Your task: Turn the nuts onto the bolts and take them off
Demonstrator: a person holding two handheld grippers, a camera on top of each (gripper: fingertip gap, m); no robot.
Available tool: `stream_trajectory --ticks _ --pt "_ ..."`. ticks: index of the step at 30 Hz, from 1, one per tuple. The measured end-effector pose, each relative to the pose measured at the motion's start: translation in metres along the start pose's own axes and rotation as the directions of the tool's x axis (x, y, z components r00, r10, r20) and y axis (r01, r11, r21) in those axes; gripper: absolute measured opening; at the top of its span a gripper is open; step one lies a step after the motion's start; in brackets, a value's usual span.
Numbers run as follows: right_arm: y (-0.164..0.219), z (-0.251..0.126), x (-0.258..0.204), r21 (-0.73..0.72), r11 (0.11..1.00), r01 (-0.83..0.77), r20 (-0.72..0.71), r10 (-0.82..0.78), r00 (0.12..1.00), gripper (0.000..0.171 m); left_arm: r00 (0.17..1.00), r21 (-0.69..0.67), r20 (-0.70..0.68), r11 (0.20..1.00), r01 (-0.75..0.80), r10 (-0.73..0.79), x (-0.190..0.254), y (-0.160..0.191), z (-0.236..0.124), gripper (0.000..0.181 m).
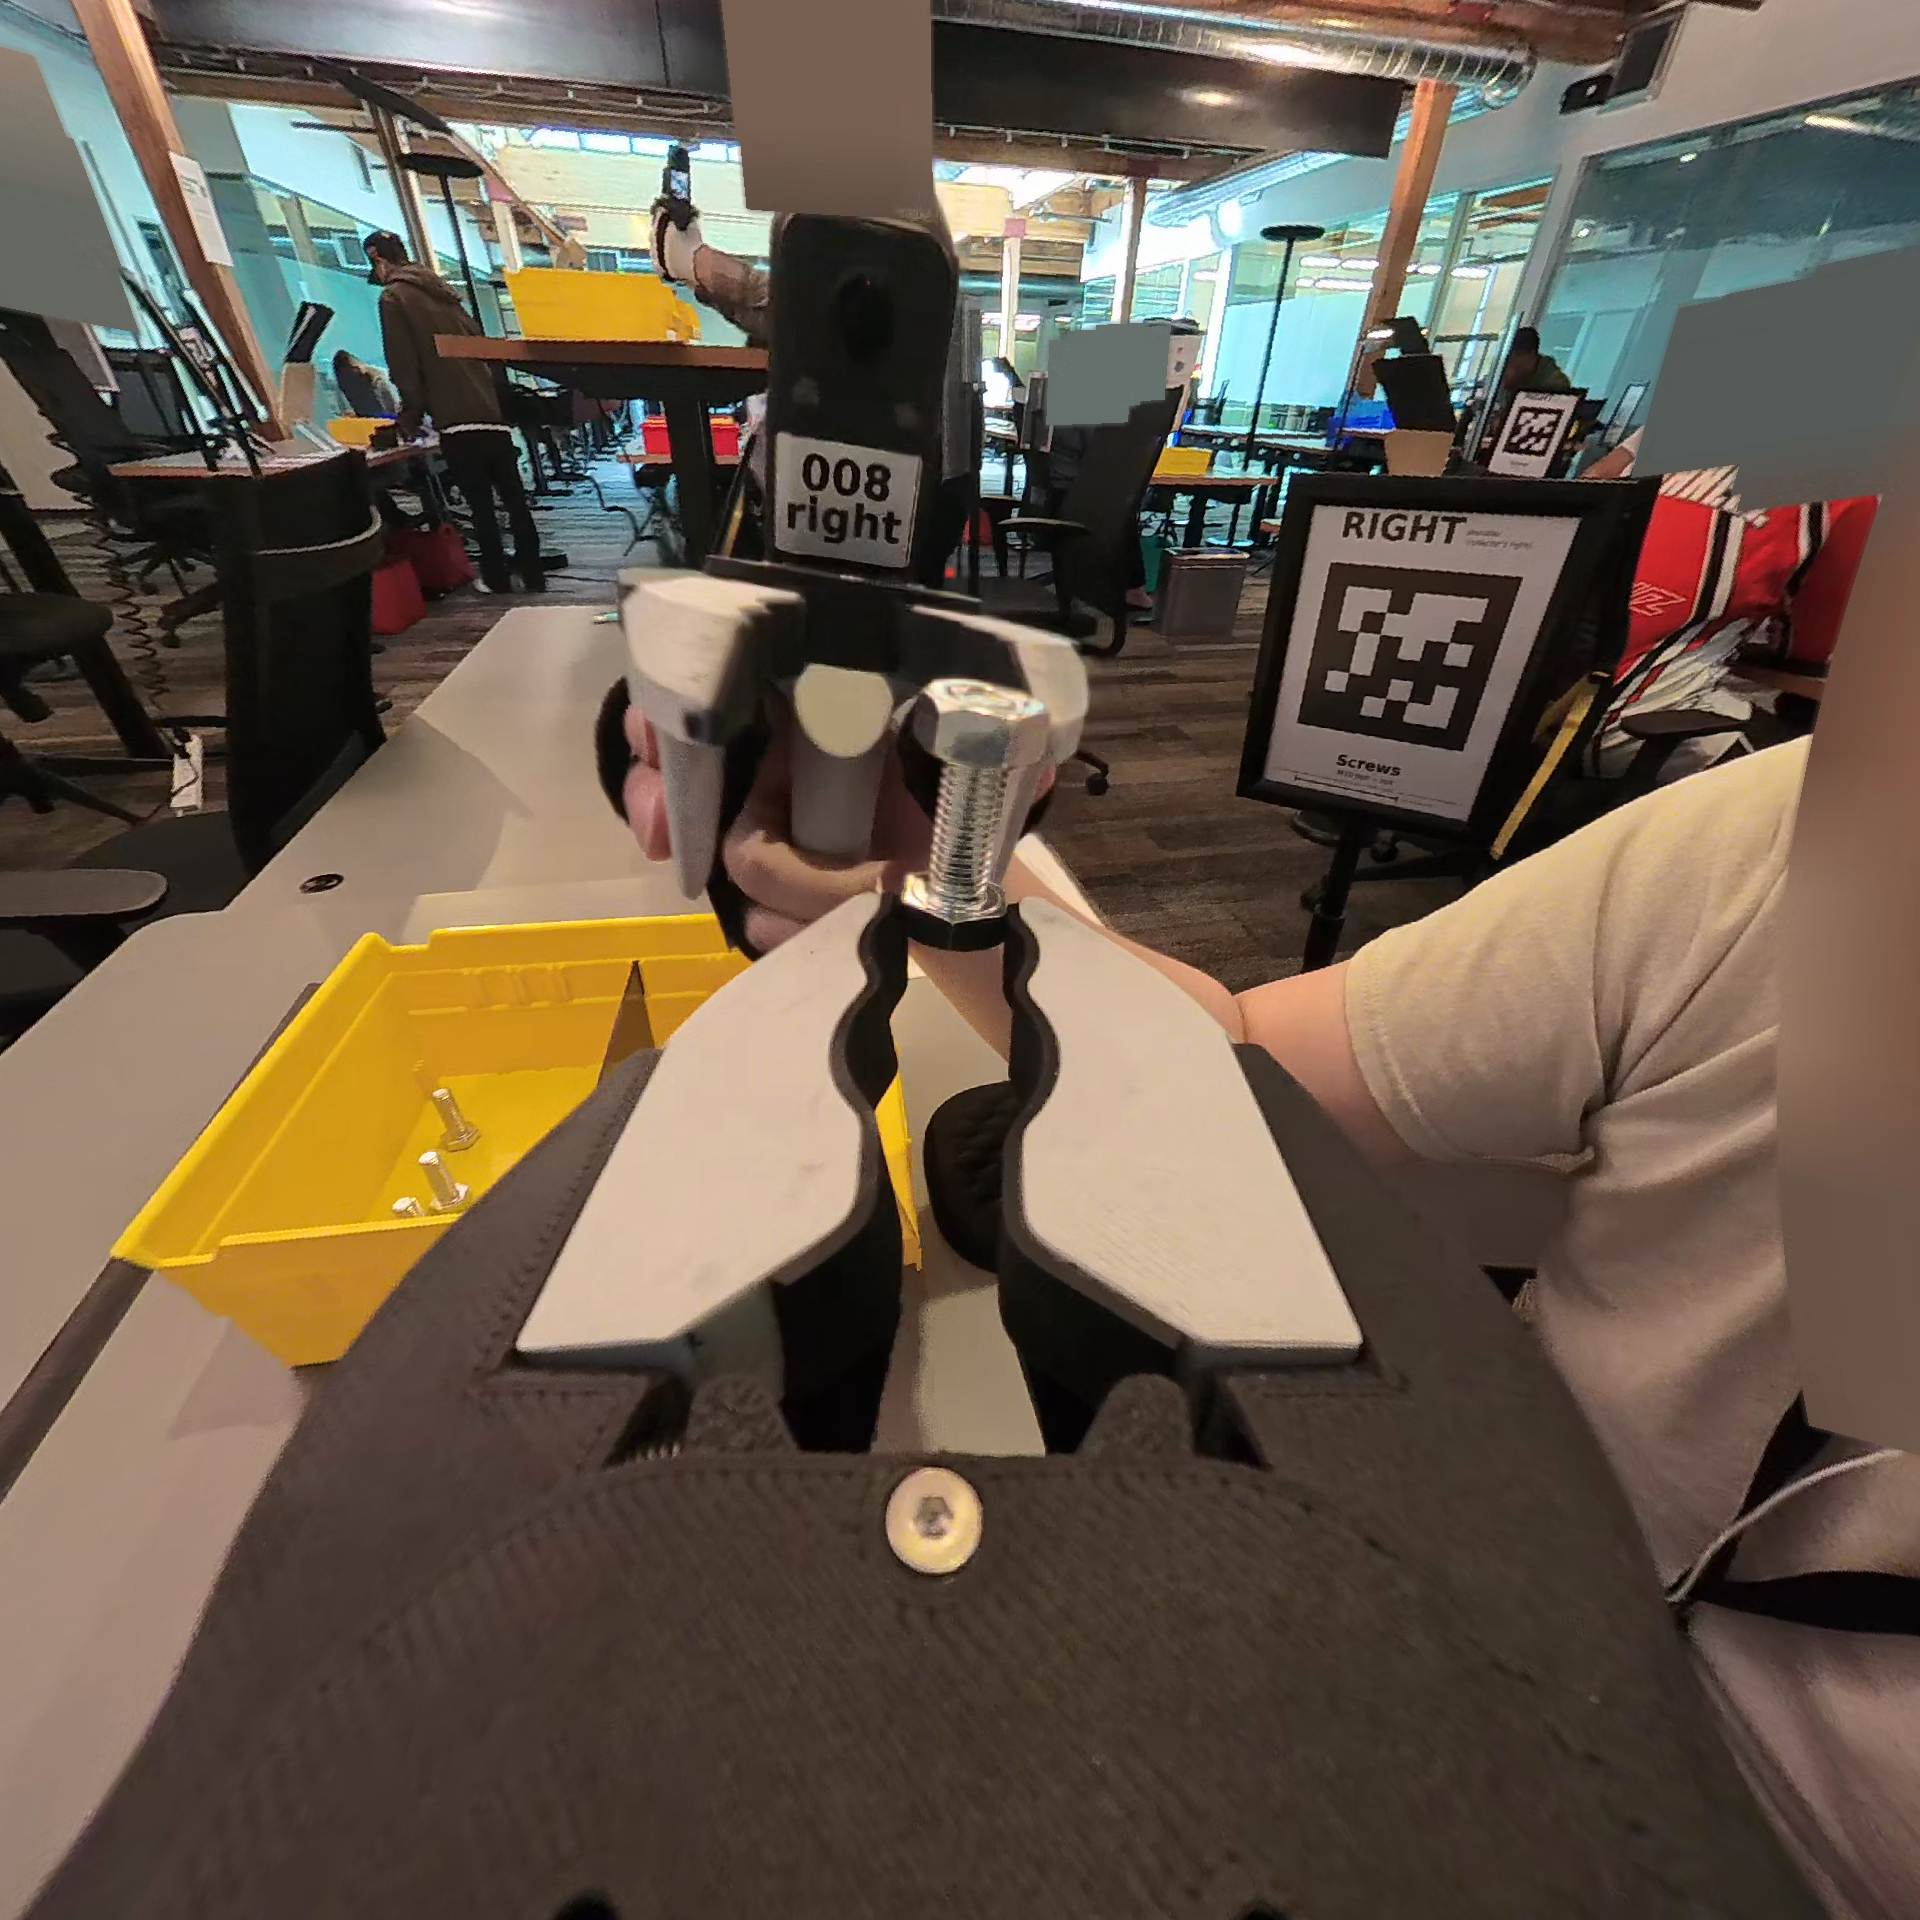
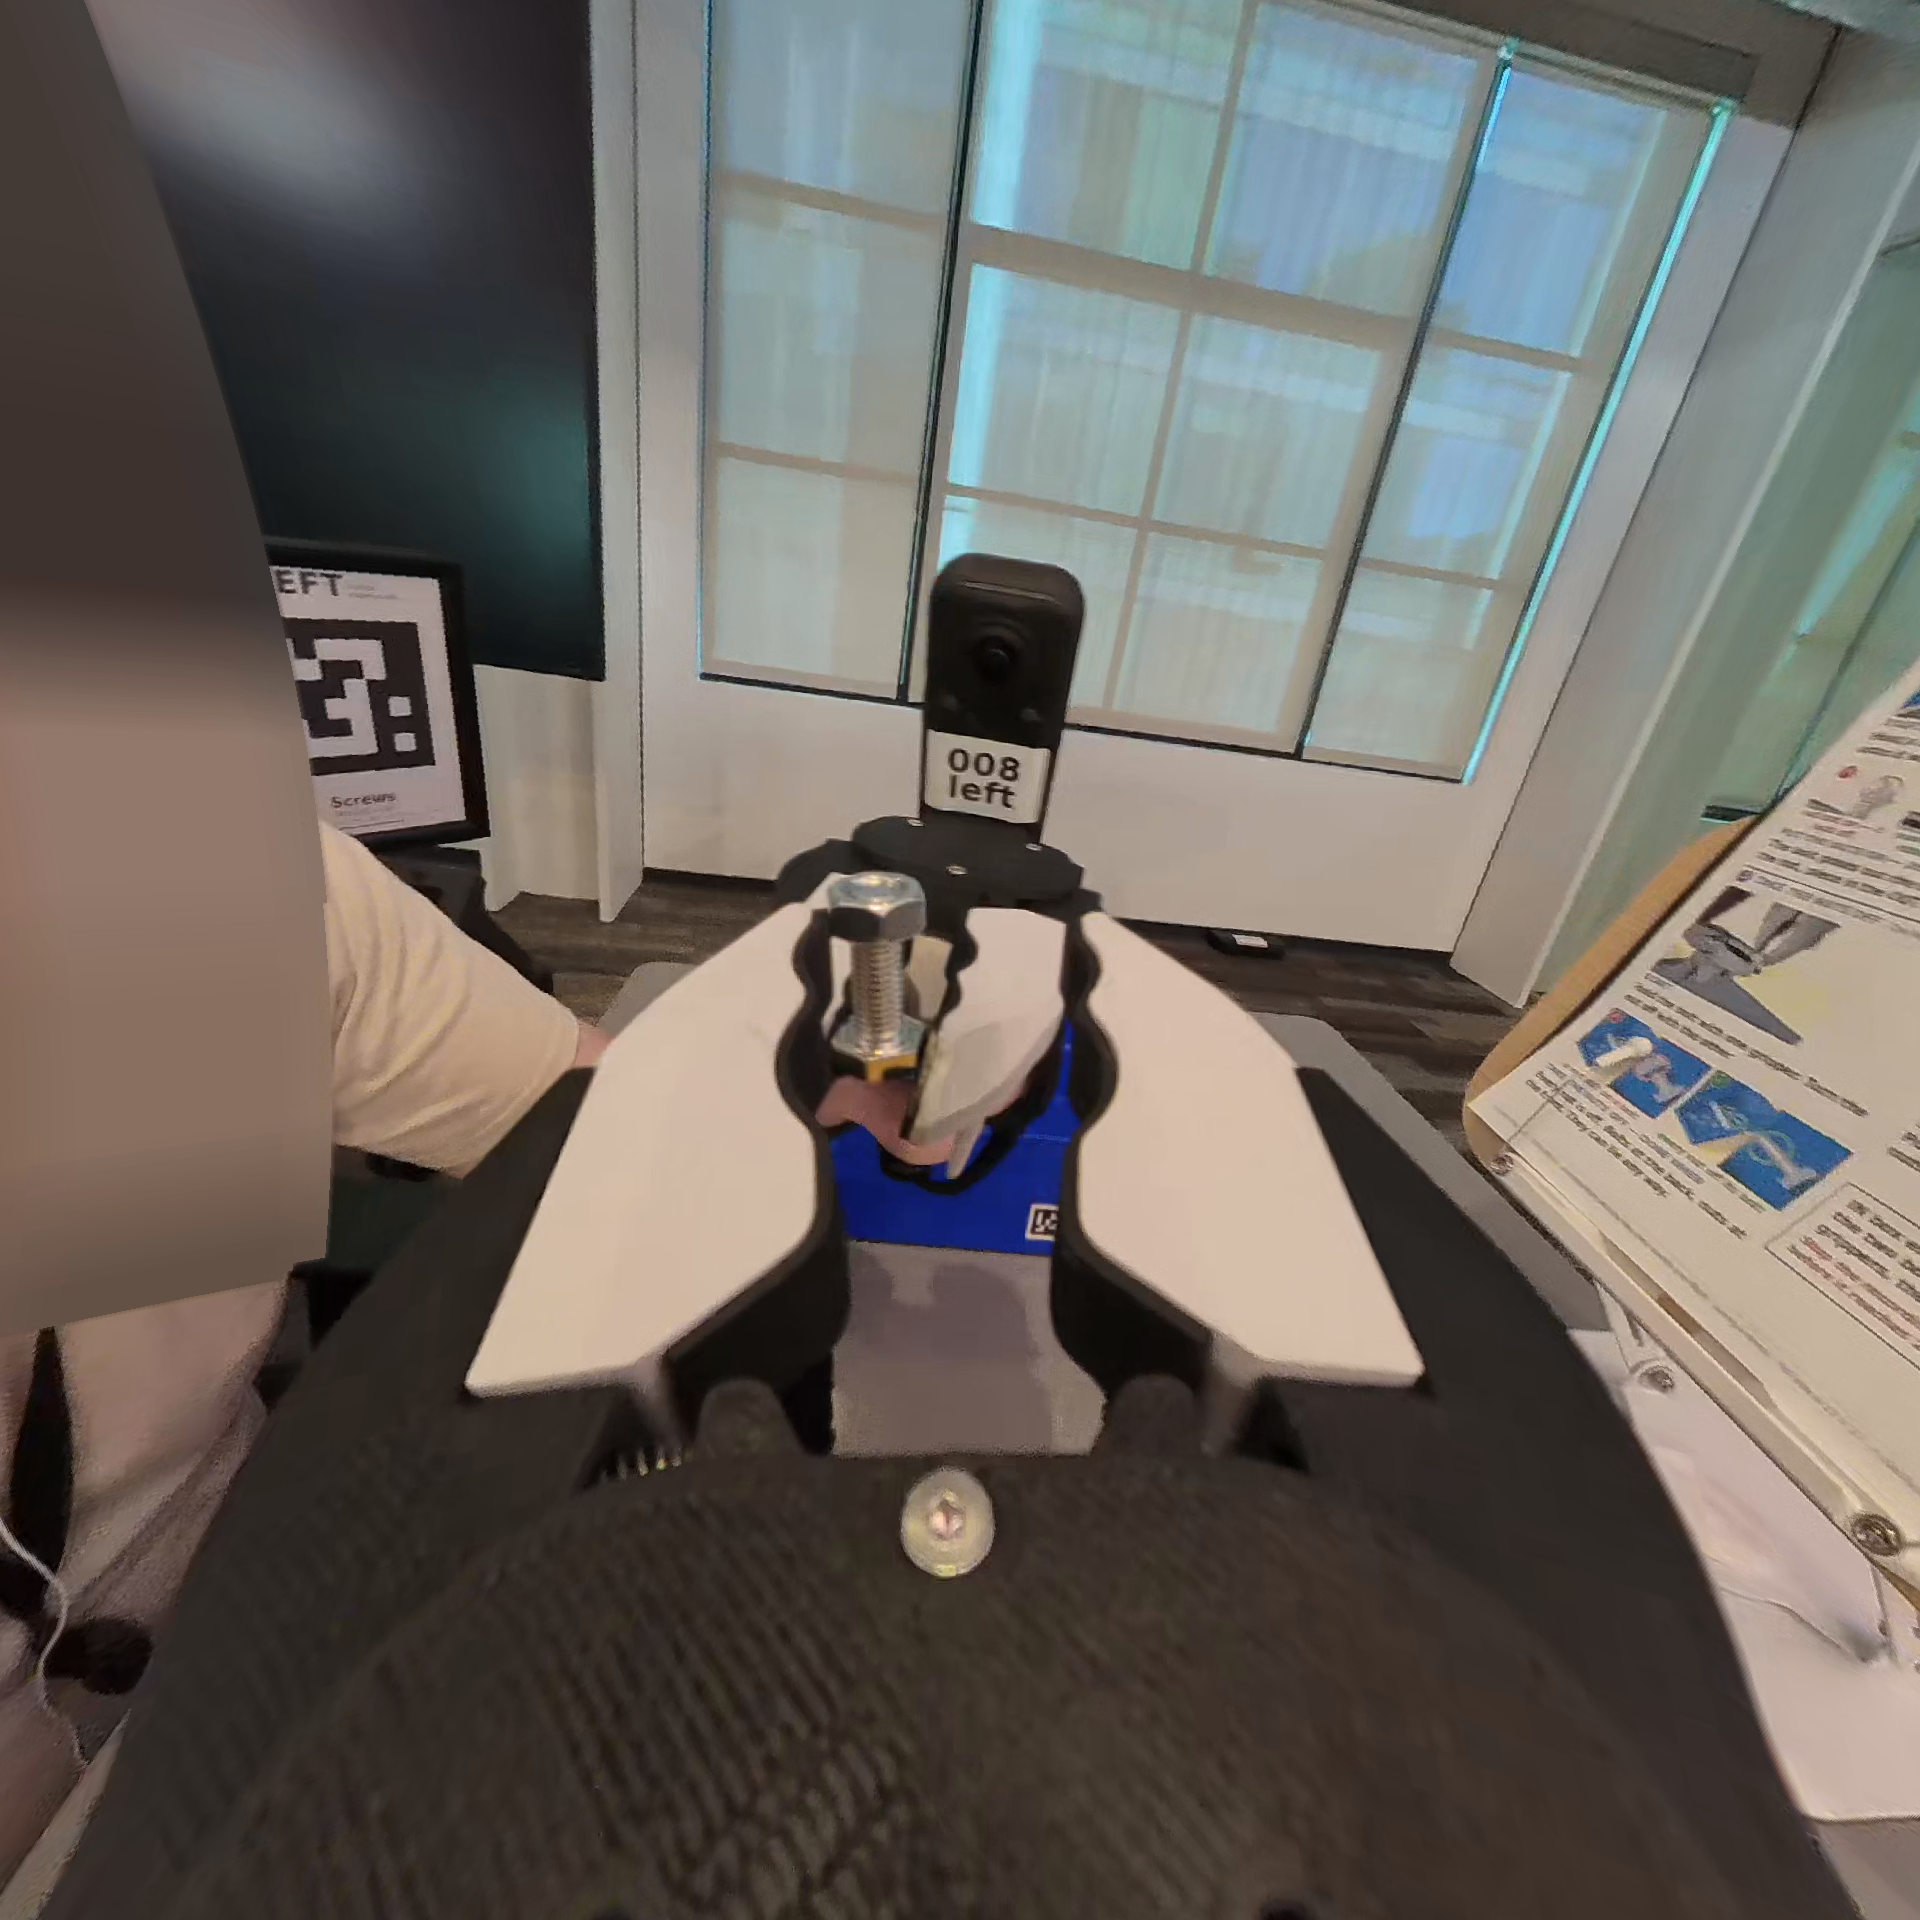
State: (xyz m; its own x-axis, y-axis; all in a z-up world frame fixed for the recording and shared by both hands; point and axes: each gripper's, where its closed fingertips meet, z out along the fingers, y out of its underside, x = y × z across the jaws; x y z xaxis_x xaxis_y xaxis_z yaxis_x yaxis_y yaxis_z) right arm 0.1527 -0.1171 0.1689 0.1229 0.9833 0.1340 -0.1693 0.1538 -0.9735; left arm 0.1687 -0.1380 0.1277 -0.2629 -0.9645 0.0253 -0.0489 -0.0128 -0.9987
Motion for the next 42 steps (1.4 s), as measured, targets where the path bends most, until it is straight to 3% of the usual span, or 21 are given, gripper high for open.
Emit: stream_trajectory --ticks 4,9,15,20,23,27,33,39,42 --pt "-0.007 -0.017 0.015 0.072 0.995 -0.075 -0.021 0.077 0.997 0.035 1.0 0.007 -0.002 1.0 0.001 -0.001 0.001 -0.003 -0.002 0.018" --pt "-0.011 -0.002 -0.012 0.038 0.999 0.018 0.035 -0.019 0.999 0.039 1.0 0.001 -0.003 1.0 -0.002 0.002 0.002 -0.002 -0.001 0.018" --pt "-0.009 -0.018 0.019 0.069 0.997 -0.042 -0.071 0.047 0.996 0.032 1.0 -0.004 -0.012 1.0 0.003 -0.003 0.005 -0.001 0.001 0.018" --pt "-0.016 -0.01 -0.011 0.061 0.998 0.013 0.047 -0.016 0.999 0.04 1.0 -0.008 -0.002 1.0 -0.007 0.007 0.005 -0.002 0.001 0.017" --pt "-0.007 -0.001 -0.012 0.009 0.999 0.045 0.033 -0.045 0.998 0.042 1.0 -0.006 -0.015 1.0 -0.002 0.002 0.007 -0.002 0.002 0.018" --pt "-0.012 -0.014 0.008 0.073 0.997 -0.034 -0.017 0.035 0.999 0.036 1.0 -0.006 -0.02 1.0 -0.003 0.002 0.01 -0.003 0.001 0.018" --pt "-0.015 -0.002 -0.018 0.038 0.998 0.05 0.043 -0.051 0.998 0.042 1.0 -0.004 -0.011 1.0 -0.001 0.001 0.008 -0.004 0.001 0.018" --pt "-0.015 -0.019 0.012 0.072 0.997 -0.017 -0.054 0.021 0.998 0.035 1.0 -0.009 -0.02 1.0 -0.004 0.004 0.011 -0.004 0.002 0.017" --pt "-0.021 -0.016 -0.006 0.078 0.997 0.011 0.014 -0.012 1.0 0.038 1.0 -0.016 -0.01 1.0 -0.013 0.013 0.01 -0.003 0.002 0.018"
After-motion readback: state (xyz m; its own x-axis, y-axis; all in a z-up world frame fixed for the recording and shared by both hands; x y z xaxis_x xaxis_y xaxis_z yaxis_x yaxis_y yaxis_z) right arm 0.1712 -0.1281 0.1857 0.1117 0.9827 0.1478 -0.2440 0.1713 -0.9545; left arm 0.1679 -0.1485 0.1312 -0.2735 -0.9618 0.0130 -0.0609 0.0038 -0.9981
